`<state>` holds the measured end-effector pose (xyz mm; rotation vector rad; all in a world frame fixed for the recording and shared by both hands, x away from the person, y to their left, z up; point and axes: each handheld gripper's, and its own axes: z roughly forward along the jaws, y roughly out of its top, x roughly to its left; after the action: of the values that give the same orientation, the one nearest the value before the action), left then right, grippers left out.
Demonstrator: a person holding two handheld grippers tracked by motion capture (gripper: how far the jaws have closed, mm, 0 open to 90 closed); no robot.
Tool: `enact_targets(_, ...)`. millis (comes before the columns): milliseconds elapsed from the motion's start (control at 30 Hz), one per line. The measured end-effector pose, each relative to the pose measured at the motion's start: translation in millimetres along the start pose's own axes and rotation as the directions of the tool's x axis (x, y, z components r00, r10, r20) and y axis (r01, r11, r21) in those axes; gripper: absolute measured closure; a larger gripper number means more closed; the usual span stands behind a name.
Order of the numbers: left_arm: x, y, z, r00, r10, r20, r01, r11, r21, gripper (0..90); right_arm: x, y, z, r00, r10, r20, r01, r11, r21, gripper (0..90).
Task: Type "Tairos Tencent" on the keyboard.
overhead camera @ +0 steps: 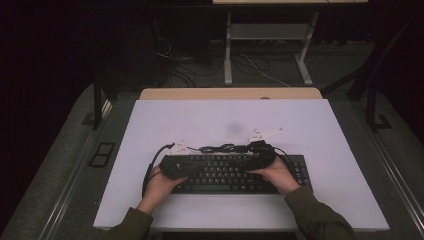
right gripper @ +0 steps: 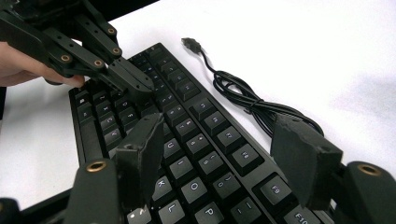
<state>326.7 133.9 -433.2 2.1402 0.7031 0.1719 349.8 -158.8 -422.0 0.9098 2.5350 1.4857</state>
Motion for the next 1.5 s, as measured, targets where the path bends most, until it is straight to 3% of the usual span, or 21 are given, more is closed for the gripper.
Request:
enact_targets(267,-1.1,-0.6,-5.6,0.9999,-0.009,0.006,0.009,0.9998,-0.017,81.2,0.2,0.0,-0.8,1.0000,0.006,0.002,-0.006,1.000,0.000,34.3)
enact_targets(533,-0.6,-4.4,-12.0,0.9996,-0.026,0.001,0.026,0.9990,-0.035,64.7,-0.1,-0.6,-1.7,1.0000,0.001,0.002,-0.001,1.000,0.001,35.1)
enact_targets(833,-1.5,-7.9,-16.8,0.9999,-0.013,-0.005,0.012,0.9992,-0.039,44.6,0.1,-2.1,-3.3,1.0000,0.004,-0.001,-0.004,1.000,0.011,39.3)
enact_targets(1100,-2.3,-10.9,-16.7,0.9998,-0.013,-0.015,0.013,0.9986,-0.051,31.6,1.7,-4.5,-3.4,0.9999,-0.011,-0.005,0.012,0.999,0.040,50.9)
enact_targets(1500,-1.5,-13.4,-17.7,0.9996,-0.024,-0.016,0.023,0.9981,-0.057,25.1,5.8,-7.1,-1.6,0.9985,-0.051,-0.019,0.052,0.995,0.087,78.0)
